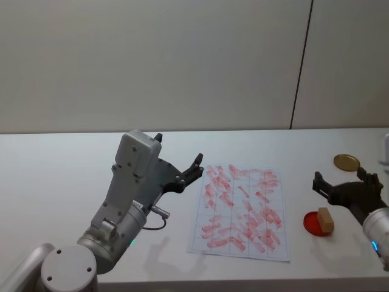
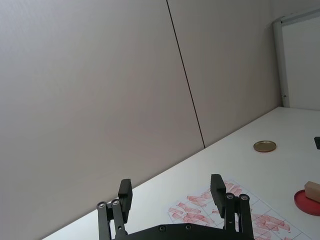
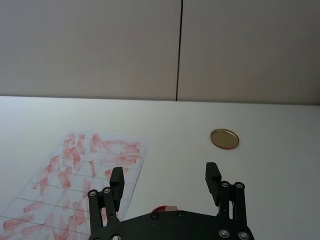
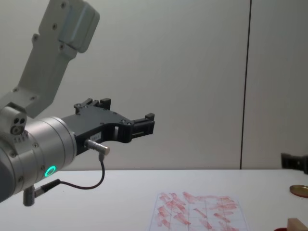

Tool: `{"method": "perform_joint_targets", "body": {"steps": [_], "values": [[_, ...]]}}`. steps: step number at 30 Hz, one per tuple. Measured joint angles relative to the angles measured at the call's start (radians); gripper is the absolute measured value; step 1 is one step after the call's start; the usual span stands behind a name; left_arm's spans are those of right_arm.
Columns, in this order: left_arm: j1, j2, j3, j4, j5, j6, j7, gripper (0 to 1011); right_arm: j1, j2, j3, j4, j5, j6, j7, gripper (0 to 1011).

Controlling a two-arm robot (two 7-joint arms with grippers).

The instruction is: Use the one hand to pick up the stamp and affix it onto the A4 paper.

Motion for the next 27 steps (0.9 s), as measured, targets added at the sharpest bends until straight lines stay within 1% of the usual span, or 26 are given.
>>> {"method": "perform_joint_targets", "body": {"steps": [8,14,18,20,21,27], "values": [[0.000,0.000,0.000,0.000,0.000,0.000,0.000,993,0.031,-0.019,0.004,0.049,0.007,0.058,-0.023,1001],[0.000,0.000,0.000,0.000,0.000,0.000,0.000,993,0.061,-0.038,0.005,0.102,0.015,0.104,-0.037,1001],[0.000,0.000,0.000,0.000,0.000,0.000,0.000,993,0.074,-0.046,0.005,0.129,0.018,0.121,-0.039,1001],[0.000,0.000,0.000,0.000,0.000,0.000,0.000,993,0.087,-0.054,0.005,0.157,0.019,0.134,-0.039,1001],[0.000,0.000,0.000,0.000,0.000,0.000,0.000,993,0.087,-0.054,0.005,0.157,0.019,0.134,-0.039,1001],[0.000,0.000,0.000,0.000,0.000,0.000,0.000,993,0.114,-0.069,0.002,0.219,0.015,0.148,-0.034,1001]]}}
